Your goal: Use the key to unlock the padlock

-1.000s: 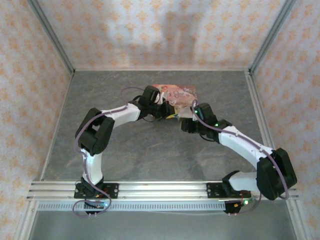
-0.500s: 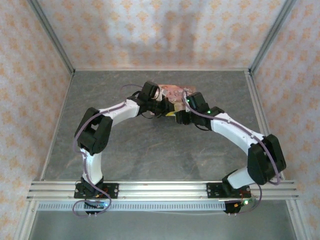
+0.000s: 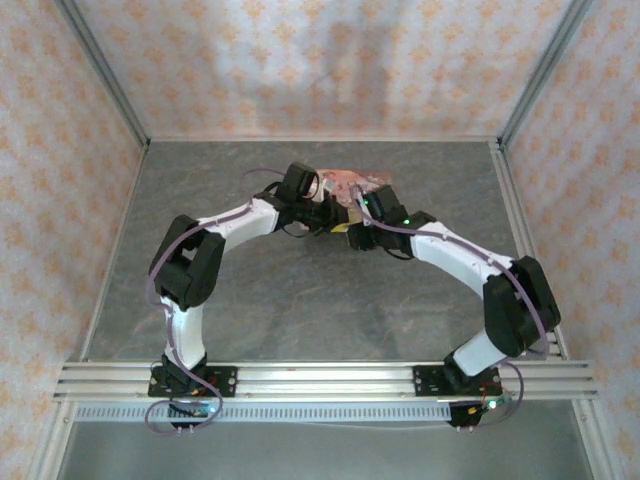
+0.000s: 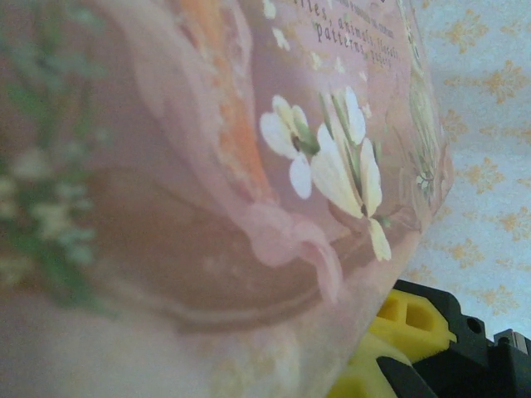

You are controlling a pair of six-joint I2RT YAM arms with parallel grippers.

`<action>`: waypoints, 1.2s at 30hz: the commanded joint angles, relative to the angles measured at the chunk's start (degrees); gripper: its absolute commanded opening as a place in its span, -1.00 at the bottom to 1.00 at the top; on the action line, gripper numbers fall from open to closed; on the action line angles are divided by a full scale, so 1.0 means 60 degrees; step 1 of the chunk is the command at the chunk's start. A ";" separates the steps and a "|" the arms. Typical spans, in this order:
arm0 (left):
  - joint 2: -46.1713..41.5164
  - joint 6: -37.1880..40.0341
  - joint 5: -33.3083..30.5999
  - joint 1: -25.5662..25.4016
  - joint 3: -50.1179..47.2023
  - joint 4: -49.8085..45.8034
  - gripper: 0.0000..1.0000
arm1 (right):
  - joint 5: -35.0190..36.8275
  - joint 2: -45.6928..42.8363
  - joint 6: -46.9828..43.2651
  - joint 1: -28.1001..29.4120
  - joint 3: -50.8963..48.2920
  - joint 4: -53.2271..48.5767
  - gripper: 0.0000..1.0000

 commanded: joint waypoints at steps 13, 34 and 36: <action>-0.0053 -0.0055 0.0661 0.0145 0.0369 0.0012 -1.00 | 0.1100 0.0280 -0.0772 0.0442 0.0279 0.0679 -0.29; -0.0022 -0.0057 0.0894 0.0153 0.0452 0.0041 -1.00 | 0.1543 0.0301 -0.1445 0.0517 -0.0046 0.1405 -0.62; -0.0020 -0.0044 0.0910 0.0145 0.0452 0.0014 -1.00 | 0.1510 0.0336 -0.1470 0.0517 0.0000 0.1361 -0.74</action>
